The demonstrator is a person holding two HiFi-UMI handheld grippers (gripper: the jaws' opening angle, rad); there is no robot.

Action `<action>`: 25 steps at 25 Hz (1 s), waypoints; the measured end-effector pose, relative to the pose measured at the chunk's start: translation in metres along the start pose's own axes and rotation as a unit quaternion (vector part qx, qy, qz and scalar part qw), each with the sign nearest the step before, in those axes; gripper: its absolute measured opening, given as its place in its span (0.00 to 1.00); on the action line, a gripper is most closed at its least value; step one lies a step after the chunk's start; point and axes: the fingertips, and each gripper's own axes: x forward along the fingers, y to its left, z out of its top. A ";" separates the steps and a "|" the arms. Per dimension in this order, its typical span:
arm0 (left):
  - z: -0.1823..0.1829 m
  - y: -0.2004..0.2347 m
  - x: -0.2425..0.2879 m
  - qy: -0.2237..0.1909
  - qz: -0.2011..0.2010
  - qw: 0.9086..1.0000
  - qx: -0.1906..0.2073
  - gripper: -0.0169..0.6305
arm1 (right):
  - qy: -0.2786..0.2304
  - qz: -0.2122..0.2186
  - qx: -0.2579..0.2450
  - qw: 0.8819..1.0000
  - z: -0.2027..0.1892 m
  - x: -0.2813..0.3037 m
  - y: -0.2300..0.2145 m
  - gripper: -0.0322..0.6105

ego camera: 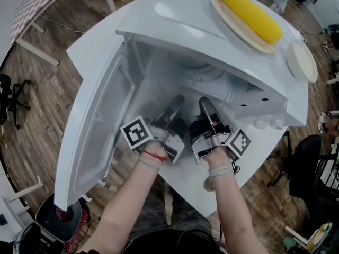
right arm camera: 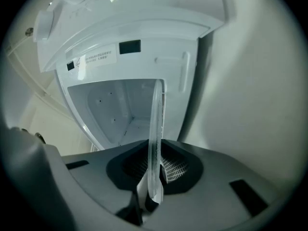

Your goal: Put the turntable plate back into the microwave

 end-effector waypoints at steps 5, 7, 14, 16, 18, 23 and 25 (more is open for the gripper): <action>0.005 0.000 0.003 -0.013 -0.003 1.000 0.001 0.08 | 0.008 -0.001 -0.003 1.000 -0.006 -0.009 0.000 0.13; 0.007 0.000 0.004 -0.016 -0.002 1.000 0.004 0.08 | 0.010 -0.001 0.000 1.000 -0.007 -0.011 -0.001 0.13; 0.012 0.000 0.008 -0.026 -0.003 1.000 0.010 0.08 | 0.006 -0.004 0.016 1.000 -0.009 -0.012 -0.004 0.13; 0.012 0.000 0.009 -0.027 -0.003 1.000 0.011 0.08 | 0.000 -0.003 0.020 1.000 -0.008 -0.012 -0.004 0.13; 0.012 0.000 0.009 -0.024 -0.002 1.000 0.018 0.08 | -0.003 -0.003 0.021 1.000 -0.007 -0.011 -0.004 0.13; 0.013 -0.004 0.012 -0.012 -0.006 0.999 0.036 0.08 | -0.005 0.006 0.019 1.000 -0.005 -0.008 -0.001 0.13; 0.014 -0.007 0.013 -0.013 -0.010 0.999 0.033 0.08 | -0.005 0.009 0.015 1.000 -0.003 -0.006 0.001 0.14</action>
